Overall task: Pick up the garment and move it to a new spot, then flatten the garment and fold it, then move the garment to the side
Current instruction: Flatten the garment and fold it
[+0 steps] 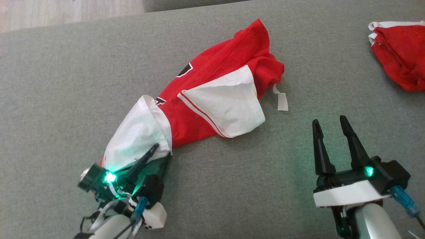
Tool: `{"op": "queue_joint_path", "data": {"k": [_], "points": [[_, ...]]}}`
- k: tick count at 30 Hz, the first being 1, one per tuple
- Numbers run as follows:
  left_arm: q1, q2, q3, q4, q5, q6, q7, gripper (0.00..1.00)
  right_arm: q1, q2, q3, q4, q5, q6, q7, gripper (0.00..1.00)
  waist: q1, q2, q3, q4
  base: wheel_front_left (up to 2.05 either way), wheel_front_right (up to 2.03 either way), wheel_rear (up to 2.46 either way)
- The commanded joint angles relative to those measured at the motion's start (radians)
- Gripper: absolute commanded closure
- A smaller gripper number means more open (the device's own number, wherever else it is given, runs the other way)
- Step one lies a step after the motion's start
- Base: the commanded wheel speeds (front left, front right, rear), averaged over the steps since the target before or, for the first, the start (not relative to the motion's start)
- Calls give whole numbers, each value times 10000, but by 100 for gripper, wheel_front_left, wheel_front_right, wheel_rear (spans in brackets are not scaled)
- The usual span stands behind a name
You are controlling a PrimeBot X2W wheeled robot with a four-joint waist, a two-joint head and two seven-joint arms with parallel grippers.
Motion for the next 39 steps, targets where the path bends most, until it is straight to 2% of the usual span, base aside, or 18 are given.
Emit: {"op": "queue_joint_path", "data": {"k": [1,2,3,4,10,15,24,28,30,33,39], "points": [[-505,342,311,-151,138,104,-81,60,-285,-47,256,-340,74,-7,-26,0,-1,0,27,-9,0,0,0],[-544,359,304,-99,188,145,-128,71,-285,-47,245,-347,73,-7,-26,0,-1,0,44,-10,0,0,0],[-575,362,309,-58,215,191,-186,88,-281,-47,227,-354,70,-7,-26,0,-1,0,61,-2,0,0,0],[-602,360,313,-33,242,239,-257,100,-275,-47,203,-360,66,-7,-26,0,-1,0,73,13,0,0,0],[-616,340,354,-17,171,366,-619,100,-216,-47,75,-354,35,-7,-26,0,-1,0,74,261,0,0,0],[-453,372,550,-528,-14,617,-1140,100,-169,-47,5,-353,-8,-7,-26,0,-1,0,-11,621,0,0,0],[195,948,1197,-2910,-261,1398,-1513,100,-127,-47,-315,-346,-170,-7,-26,0,-1,0,-291,1526,0,0,0],[435,1446,1567,-4207,-277,1697,-1417,100,-441,-129,-637,-288,-540,-7,-26,0,-1,0,-342,2091,0,0,0],[505,1664,1664,-4652,-169,1824,-1334,100,-724,-494,-653,-118,-616,-7,-26,0,-1,0,-343,2348,0,0,0],[590,1887,1786,-5090,-89,1969,-1190,100,-1362,-1459,-488,513,-528,-7,-26,0,-1,0,-304,2674,0,0,0],[644,1923,1845,-5275,-186,2028,-1231,100,-3190,-3442,527,2171,884,-7,599,0,-1,0,-92,3239,0,0,0]]}}
